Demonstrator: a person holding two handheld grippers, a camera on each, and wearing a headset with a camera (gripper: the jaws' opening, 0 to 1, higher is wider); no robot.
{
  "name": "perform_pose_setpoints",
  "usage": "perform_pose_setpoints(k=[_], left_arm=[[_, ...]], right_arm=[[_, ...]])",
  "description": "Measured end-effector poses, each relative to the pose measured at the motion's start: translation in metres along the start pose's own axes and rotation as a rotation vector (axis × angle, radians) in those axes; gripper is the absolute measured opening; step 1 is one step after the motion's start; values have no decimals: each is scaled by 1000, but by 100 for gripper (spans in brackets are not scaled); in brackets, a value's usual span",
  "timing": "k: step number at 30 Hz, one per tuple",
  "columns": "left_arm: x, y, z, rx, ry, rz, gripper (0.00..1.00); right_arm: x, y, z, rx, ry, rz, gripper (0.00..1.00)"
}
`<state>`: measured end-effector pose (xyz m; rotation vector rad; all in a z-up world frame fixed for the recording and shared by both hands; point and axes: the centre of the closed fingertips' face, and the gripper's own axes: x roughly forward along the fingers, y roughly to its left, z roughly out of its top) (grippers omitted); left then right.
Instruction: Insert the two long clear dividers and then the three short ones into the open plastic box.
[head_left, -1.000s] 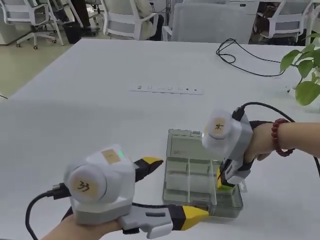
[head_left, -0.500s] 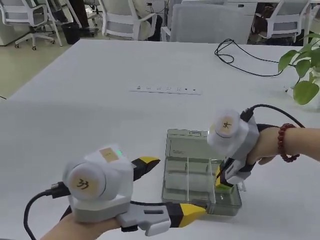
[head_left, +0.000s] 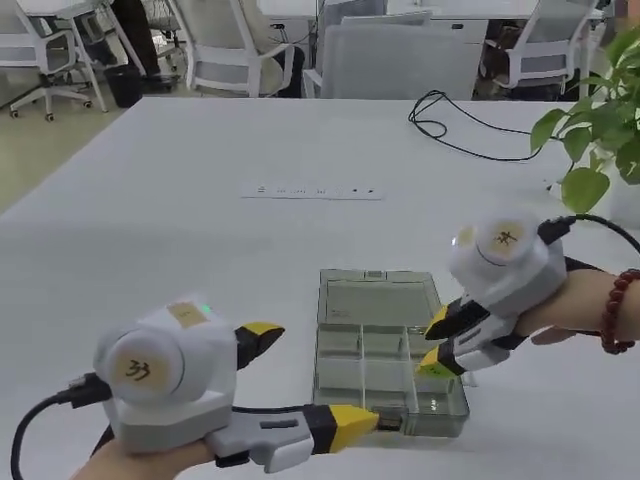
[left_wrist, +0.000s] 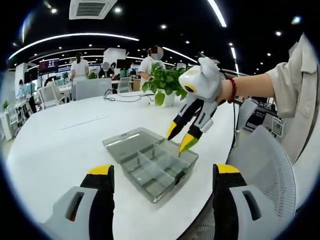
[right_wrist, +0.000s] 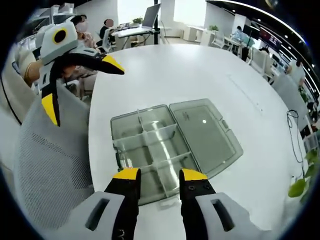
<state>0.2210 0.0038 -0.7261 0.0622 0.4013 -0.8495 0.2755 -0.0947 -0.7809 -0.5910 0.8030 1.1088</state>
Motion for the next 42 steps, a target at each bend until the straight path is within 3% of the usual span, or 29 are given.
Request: perform_pose_setpoints(k=[4, 13, 19, 28, 38, 42], left_arm=[[-5, 4, 3, -12, -8, 15, 84], [-17, 12, 9, -46, -27, 49, 92], [-21, 18, 6, -59, -17, 73, 100], [-25, 30, 5, -102, -26, 135, 100], [-20, 30, 0, -73, 12, 138, 100], [-14, 26, -4, -60, 30, 124, 100]], right_arm=[[-13, 4, -3, 25, -46, -39, 37], [-46, 13, 1, 221, -236, -122, 58], [-61, 23, -5, 310, -328, -167, 67], [-70, 28, -13, 307, -368, -181, 79], [-64, 25, -9, 339, -401, -196, 91], [-56, 26, -8, 327, -372, -201, 94]])
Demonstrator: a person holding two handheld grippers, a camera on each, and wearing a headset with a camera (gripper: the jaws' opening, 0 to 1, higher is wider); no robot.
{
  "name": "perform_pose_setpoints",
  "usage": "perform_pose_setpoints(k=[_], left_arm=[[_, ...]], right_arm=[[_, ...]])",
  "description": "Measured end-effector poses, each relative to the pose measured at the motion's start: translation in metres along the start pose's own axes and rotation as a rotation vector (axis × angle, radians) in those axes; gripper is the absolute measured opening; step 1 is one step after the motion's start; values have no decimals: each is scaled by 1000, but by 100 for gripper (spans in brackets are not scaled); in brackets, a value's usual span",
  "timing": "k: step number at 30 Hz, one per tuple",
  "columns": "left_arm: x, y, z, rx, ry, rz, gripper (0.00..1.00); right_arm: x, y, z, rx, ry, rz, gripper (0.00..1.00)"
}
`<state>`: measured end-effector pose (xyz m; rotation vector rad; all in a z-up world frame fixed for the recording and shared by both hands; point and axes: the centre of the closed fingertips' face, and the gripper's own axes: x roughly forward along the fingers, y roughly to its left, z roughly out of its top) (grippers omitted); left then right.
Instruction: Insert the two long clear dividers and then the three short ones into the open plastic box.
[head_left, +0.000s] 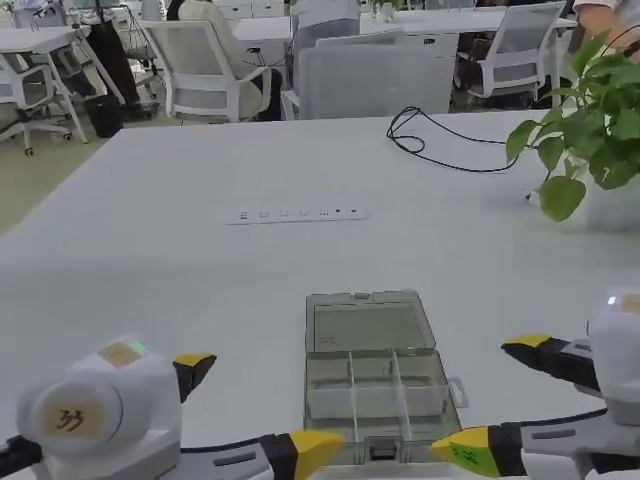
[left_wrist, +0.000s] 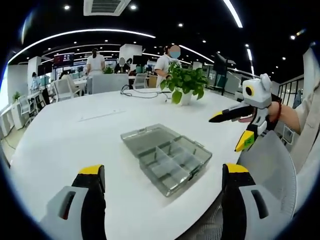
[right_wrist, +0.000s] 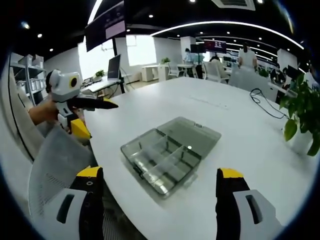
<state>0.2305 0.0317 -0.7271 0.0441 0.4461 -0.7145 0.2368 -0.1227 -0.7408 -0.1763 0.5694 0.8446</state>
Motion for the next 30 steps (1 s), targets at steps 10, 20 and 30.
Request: perform_pose_setpoints(k=[10, 20, 30], left_arm=[[6, -5, 0, 27, 20, -13, 98], [5, -12, 0, 53, 29, -23, 97], [2, -12, -2, 55, 38, -24, 96]], right_arm=[[5, 10, -10, -27, 44, 11, 96], [-1, 16, -4, -24, 6, -6, 100], [-4, 16, -6, -29, 9, -15, 100]])
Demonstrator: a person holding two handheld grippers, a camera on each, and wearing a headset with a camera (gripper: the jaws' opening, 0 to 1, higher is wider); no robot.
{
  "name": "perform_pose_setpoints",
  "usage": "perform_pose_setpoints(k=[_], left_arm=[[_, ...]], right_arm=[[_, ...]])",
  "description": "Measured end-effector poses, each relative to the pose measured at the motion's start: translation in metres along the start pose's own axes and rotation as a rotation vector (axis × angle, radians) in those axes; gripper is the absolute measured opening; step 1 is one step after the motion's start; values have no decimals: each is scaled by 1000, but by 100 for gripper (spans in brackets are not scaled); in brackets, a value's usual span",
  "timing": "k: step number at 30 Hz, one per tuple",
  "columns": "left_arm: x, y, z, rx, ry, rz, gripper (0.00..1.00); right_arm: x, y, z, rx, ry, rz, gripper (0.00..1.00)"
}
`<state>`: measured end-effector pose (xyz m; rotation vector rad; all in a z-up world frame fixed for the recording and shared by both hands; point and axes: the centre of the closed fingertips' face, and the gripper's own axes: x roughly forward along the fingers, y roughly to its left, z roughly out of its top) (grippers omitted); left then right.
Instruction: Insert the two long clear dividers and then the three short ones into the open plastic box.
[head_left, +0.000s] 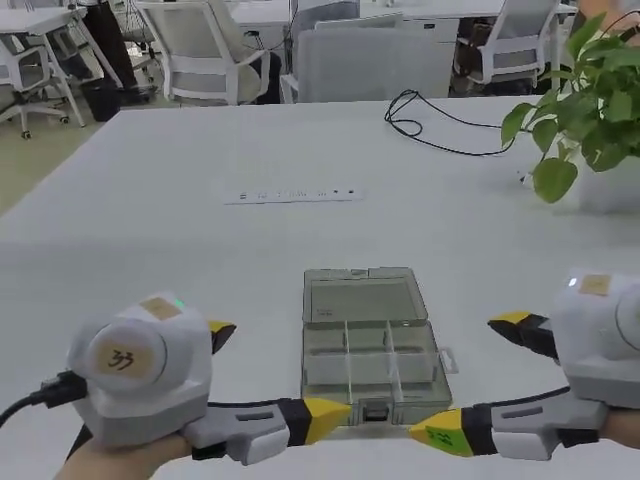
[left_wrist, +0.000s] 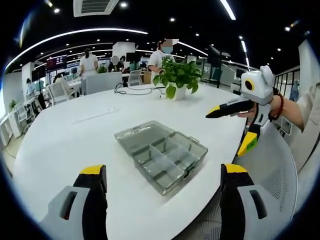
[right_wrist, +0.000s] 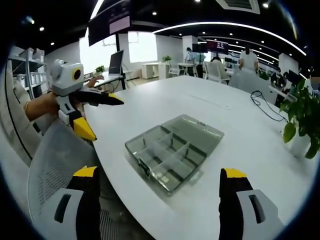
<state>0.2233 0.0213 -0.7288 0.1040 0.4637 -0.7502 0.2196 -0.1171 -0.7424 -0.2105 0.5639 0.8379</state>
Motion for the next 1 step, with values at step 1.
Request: perform_pose_setpoints(k=[1], left_arm=[[0, 1, 0, -2, -1, 1, 96]], right_arm=[[0, 0, 0, -1, 3, -1, 100]])
